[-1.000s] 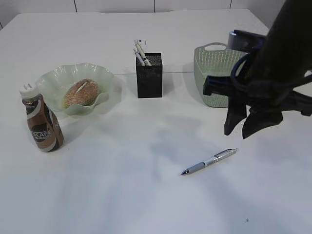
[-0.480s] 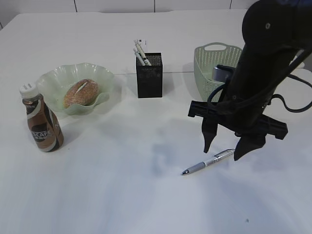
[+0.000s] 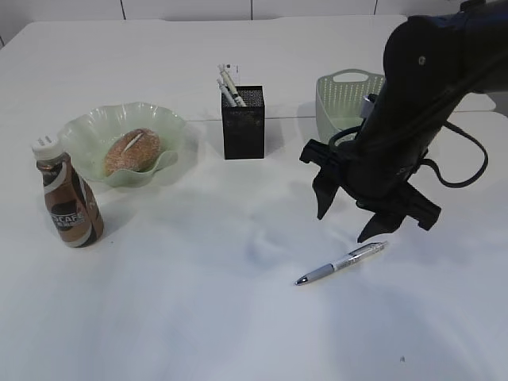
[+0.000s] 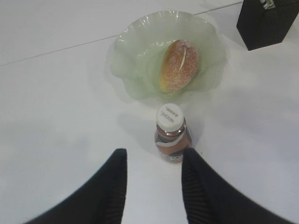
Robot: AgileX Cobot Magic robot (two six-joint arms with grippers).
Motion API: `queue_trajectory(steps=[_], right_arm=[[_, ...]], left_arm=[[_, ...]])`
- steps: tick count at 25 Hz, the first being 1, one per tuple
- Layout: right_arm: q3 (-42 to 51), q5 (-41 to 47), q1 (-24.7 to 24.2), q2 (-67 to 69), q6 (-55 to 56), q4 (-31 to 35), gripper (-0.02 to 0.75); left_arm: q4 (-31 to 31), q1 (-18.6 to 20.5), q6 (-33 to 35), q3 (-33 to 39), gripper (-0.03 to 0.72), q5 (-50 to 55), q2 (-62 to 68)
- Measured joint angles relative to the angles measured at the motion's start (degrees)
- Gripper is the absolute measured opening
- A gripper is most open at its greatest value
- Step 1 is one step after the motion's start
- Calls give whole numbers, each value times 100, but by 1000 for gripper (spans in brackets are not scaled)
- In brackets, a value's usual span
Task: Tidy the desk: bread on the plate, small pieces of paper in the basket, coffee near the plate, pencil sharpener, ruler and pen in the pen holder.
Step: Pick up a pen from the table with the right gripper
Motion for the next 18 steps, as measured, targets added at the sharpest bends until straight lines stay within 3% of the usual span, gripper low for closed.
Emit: queue_trajectory(steps=[18], right_arm=[[0, -11, 0, 642, 1456, -421, 475]], left_arm=[[223, 0, 0, 0, 275, 239, 0]])
